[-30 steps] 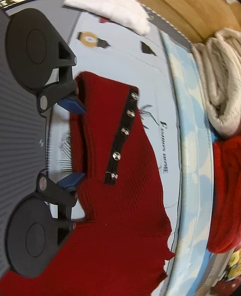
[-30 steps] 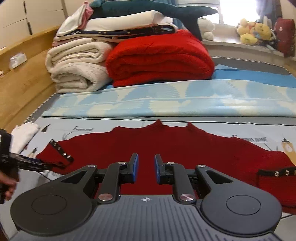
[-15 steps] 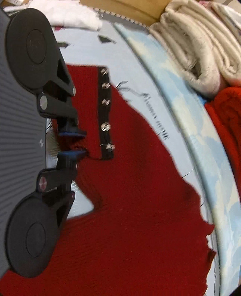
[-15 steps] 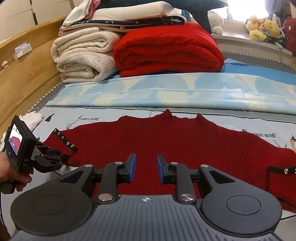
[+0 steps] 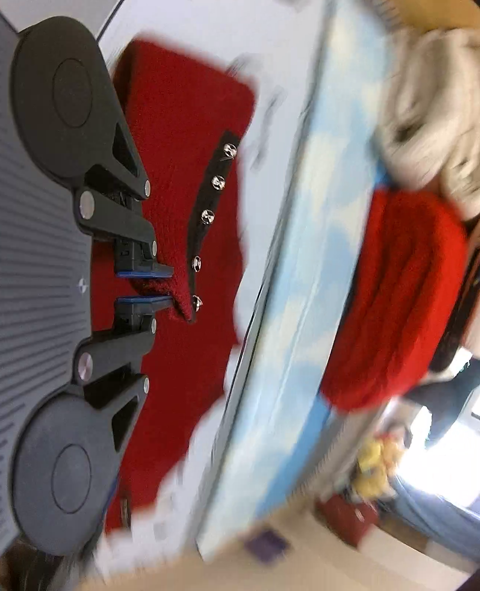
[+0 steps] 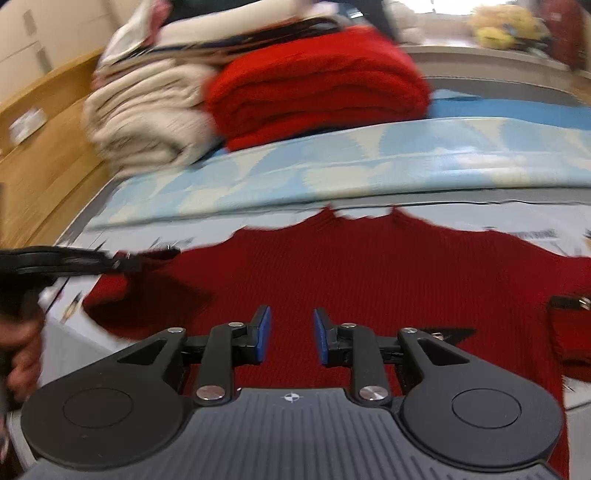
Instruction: Fold small clothes
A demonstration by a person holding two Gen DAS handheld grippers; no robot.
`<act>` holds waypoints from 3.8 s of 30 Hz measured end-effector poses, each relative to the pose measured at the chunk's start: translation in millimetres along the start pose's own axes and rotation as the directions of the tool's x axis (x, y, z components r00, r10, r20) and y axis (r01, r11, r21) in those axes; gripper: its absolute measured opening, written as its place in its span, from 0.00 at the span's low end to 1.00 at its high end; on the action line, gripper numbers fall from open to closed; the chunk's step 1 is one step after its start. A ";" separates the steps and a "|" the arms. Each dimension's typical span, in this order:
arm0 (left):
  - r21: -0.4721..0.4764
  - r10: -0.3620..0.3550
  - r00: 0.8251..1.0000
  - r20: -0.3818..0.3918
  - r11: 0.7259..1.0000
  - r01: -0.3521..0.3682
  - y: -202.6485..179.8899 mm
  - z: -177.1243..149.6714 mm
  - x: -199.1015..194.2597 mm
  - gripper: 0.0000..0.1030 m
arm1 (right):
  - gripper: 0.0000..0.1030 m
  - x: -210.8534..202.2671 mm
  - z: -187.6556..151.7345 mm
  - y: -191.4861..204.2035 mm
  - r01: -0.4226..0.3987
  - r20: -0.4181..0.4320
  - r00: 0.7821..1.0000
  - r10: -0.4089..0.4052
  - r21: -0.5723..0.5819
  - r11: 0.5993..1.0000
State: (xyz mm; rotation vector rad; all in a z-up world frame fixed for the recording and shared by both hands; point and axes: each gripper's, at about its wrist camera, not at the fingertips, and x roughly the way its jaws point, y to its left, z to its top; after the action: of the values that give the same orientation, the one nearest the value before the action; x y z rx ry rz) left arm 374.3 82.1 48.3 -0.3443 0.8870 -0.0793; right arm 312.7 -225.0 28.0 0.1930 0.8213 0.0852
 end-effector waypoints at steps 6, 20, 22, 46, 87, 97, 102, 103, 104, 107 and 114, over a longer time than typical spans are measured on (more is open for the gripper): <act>-0.048 -0.131 0.970 -0.205 0.991 0.123 -46.8 -19.7 42.8 0.16 | 0.36 0.4 3.5 -41.2 0.097 0.026 0.994 -0.105 0.217 0.971; -0.147 0.110 0.991 -0.072 0.982 -0.120 7.4 18.3 28.4 0.38 | 0.42 50.8 -34.1 -55.6 0.081 -0.223 0.975 0.010 0.396 0.914; -0.179 0.113 0.992 -0.058 0.976 -0.122 17.0 23.5 23.8 0.45 | 0.43 58.6 -39.8 -54.0 0.091 -0.248 0.969 0.014 0.407 0.909; -0.236 0.154 0.988 -0.033 0.959 -0.157 50.3 39.8 9.6 0.51 | 0.34 100.9 -61.5 0.4 0.012 -0.307 0.949 0.077 0.278 0.960; 0.003 0.229 0.933 -0.278 0.971 -0.238 34.6 -13.2 86.1 0.35 | 0.13 73.4 16.3 -128.5 0.312 -0.185 0.949 -0.256 0.433 0.845; 0.021 0.247 0.943 -0.224 0.968 -0.249 26.5 -6.7 84.8 0.38 | 0.23 77.5 5.3 -134.0 0.328 -0.233 0.942 -0.242 0.481 0.813; 0.044 0.246 0.951 -0.187 0.969 -0.242 15.4 -0.9 72.2 0.39 | 0.28 71.8 10.6 -127.1 0.320 -0.209 0.946 -0.249 0.467 0.824; 0.039 0.227 0.961 -0.158 0.974 -0.223 11.3 4.2 63.0 0.42 | 0.29 69.8 12.6 -125.9 0.319 -0.198 0.947 -0.254 0.460 0.829; 0.040 0.218 0.966 -0.137 0.976 -0.215 6.8 7.8 56.4 0.46 | 0.30 66.4 14.7 -124.5 0.317 -0.185 0.948 -0.261 0.451 0.834; 0.076 0.217 0.974 -0.070 0.974 -0.212 -12.9 17.8 40.6 0.68 | 0.34 55.7 25.0 -119.4 0.315 -0.139 0.949 -0.282 0.415 0.854; 0.179 0.223 0.975 -0.011 0.960 -0.217 -43.9 18.5 30.9 0.73 | 0.36 18.9 37.1 -105.4 0.296 0.003 0.952 -0.307 0.253 0.921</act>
State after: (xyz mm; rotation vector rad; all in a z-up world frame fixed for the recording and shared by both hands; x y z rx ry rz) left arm 411.3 39.1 50.4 -0.0772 0.9363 0.0424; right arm 352.9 -330.5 17.6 0.3025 0.8095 -0.3147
